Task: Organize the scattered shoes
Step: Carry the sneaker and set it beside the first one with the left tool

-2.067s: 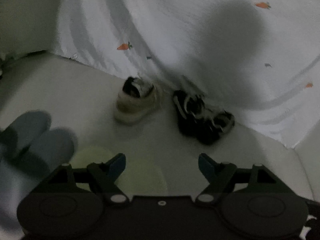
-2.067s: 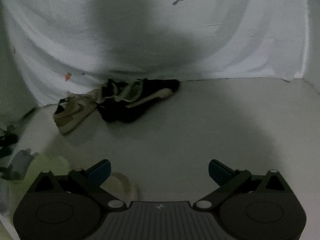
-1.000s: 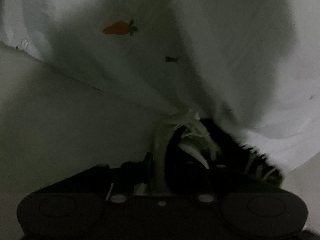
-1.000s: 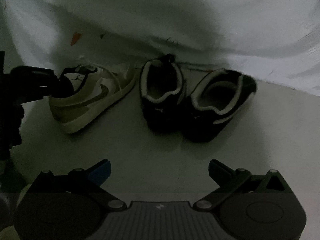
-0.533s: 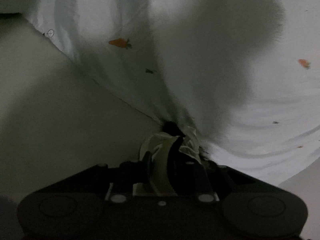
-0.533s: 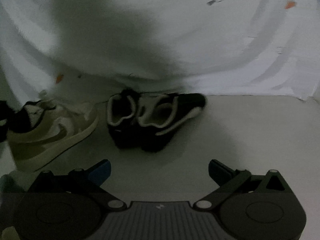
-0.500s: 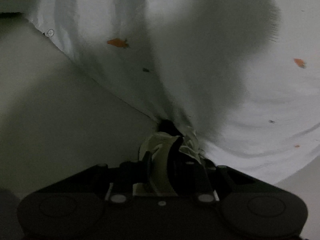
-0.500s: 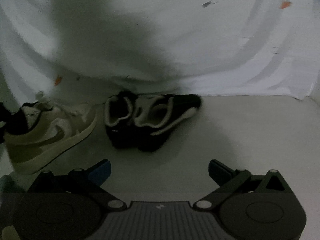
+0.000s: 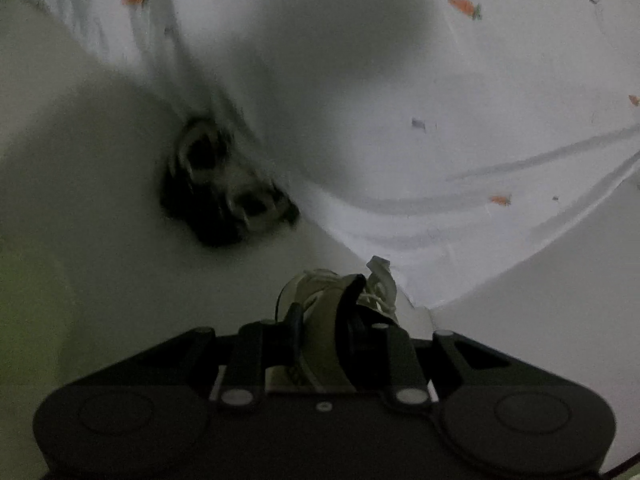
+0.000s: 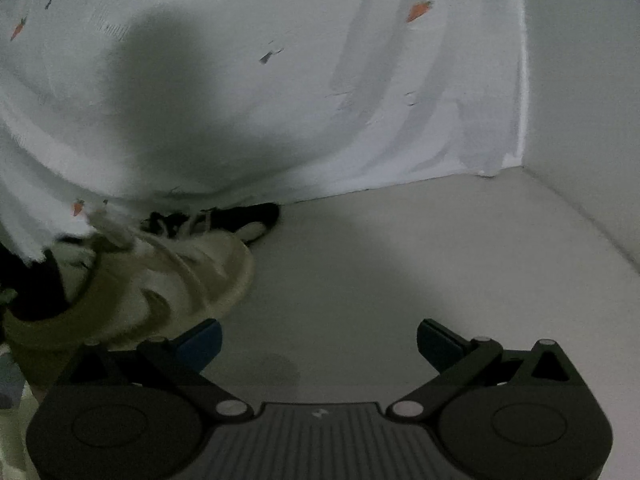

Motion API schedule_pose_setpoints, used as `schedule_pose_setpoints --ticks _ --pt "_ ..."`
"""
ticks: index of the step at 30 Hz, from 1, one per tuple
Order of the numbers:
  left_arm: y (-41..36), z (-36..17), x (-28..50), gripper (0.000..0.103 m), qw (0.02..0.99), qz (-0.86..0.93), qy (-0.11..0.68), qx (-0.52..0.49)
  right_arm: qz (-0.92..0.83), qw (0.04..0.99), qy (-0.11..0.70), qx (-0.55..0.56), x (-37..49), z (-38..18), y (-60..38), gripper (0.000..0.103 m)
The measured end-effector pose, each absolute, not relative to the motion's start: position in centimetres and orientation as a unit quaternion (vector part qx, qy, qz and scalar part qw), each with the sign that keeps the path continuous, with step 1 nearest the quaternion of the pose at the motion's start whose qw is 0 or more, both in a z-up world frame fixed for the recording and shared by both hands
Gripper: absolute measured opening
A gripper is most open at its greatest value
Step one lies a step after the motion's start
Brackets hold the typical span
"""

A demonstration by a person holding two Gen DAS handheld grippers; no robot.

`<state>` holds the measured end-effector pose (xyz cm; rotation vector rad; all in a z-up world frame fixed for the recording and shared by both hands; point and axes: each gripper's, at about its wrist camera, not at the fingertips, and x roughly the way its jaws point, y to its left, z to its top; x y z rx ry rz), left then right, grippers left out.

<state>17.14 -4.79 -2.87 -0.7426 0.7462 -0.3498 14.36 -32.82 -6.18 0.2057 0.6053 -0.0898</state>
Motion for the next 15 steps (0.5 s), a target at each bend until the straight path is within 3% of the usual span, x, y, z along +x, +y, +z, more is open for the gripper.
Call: schedule_pose_setpoints --ticks 6,15 --pt "-10.7 -6.5 13.9 0.021 0.841 -0.152 0.383 -0.349 -0.054 0.943 0.312 0.099 10.8 -7.3 -38.4 0.103" --pt "-12.9 -9.5 9.6 0.021 0.848 -0.119 0.391 -0.338 -0.046 0.937 0.330 0.102 8.3 -8.4 -41.7 0.103"
